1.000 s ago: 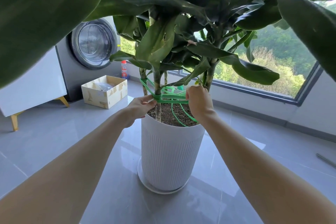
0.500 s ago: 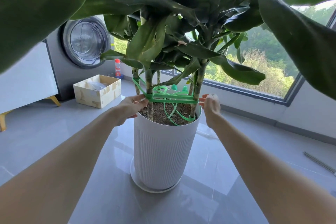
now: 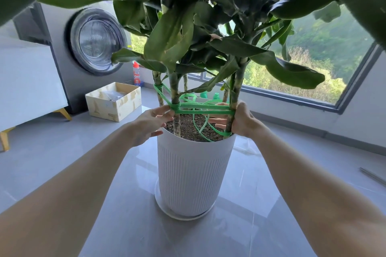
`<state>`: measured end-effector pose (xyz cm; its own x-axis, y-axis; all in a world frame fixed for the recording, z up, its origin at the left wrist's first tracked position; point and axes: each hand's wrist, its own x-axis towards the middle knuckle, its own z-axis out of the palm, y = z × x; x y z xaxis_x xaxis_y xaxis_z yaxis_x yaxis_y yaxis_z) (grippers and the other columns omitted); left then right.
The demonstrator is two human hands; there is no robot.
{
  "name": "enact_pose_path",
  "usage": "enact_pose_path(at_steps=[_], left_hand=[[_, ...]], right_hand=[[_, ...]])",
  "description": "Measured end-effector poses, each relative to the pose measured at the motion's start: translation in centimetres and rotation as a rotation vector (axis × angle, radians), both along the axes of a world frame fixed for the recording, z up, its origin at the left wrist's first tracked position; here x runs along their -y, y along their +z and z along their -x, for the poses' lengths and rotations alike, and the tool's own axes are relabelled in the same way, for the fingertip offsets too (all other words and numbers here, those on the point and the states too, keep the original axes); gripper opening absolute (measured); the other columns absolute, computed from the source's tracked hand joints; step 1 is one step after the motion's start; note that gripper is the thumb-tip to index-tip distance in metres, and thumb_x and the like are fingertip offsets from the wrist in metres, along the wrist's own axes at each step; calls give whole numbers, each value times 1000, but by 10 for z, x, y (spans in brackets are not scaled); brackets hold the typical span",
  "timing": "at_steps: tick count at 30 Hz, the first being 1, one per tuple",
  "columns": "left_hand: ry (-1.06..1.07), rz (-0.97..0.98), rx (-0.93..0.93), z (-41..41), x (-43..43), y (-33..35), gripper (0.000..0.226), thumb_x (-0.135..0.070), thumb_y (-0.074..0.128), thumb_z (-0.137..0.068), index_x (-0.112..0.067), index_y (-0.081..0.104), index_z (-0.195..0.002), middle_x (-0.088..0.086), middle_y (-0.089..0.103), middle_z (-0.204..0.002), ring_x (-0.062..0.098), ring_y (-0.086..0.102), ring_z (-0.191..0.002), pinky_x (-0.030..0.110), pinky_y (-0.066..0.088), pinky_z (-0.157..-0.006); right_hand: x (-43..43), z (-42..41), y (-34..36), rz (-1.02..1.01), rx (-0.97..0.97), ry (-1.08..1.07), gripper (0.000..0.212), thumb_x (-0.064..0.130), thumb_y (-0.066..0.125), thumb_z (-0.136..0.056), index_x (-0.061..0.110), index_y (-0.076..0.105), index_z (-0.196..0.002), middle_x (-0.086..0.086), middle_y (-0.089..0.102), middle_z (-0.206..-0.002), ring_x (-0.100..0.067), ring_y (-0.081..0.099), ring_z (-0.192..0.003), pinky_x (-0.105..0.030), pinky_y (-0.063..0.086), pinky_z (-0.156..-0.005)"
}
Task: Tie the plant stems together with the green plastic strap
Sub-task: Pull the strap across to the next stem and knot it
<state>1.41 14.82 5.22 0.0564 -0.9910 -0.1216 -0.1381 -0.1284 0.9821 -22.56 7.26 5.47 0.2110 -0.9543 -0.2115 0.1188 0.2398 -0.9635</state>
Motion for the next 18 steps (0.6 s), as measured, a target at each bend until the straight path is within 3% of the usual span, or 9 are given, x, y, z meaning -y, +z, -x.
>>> enact_pose_path(at_steps=[3,5,10,13,18], left_hand=[[-14,-22,-47,-2,1,-2,26,-30,59,-88,-35,58,-113,3,58,-117,20,48,-112,32,41,-91],[-20,-30,-60,-2,2,-4,33,-31,59,-87,-31,57,-121,3,58,-116,19,48,-111,32,41,-90],[-18,-36,-80,-2,1,-5,38,-31,60,-87,-29,56,-125,2,60,-114,19,49,-109,33,42,-90],[-13,-26,-68,-2,1,-4,41,-31,61,-87,-29,54,-128,1,61,-110,18,49,-107,33,42,-91],[-12,-25,-69,-2,-1,-3,35,-29,60,-88,-31,55,-122,2,61,-112,18,49,-108,33,42,-92]], right_hand=[[3,4,1,-42,40,64,52,32,13,-97,8,58,-106,-18,73,-91,-29,66,-82,-35,46,-86],[4,6,1,-49,59,105,52,32,14,-96,8,60,-103,-19,72,-91,-27,56,-83,-34,42,-81],[8,9,2,-72,37,138,53,28,15,-95,9,64,-94,-14,68,-72,-19,40,-64,-30,41,-74],[12,11,1,-100,29,130,52,25,17,-93,7,65,-98,-17,68,-75,-18,41,-63,-29,31,-62],[14,12,1,-140,26,164,51,30,18,-95,11,64,-103,-16,72,-87,-19,48,-68,-31,36,-70]])
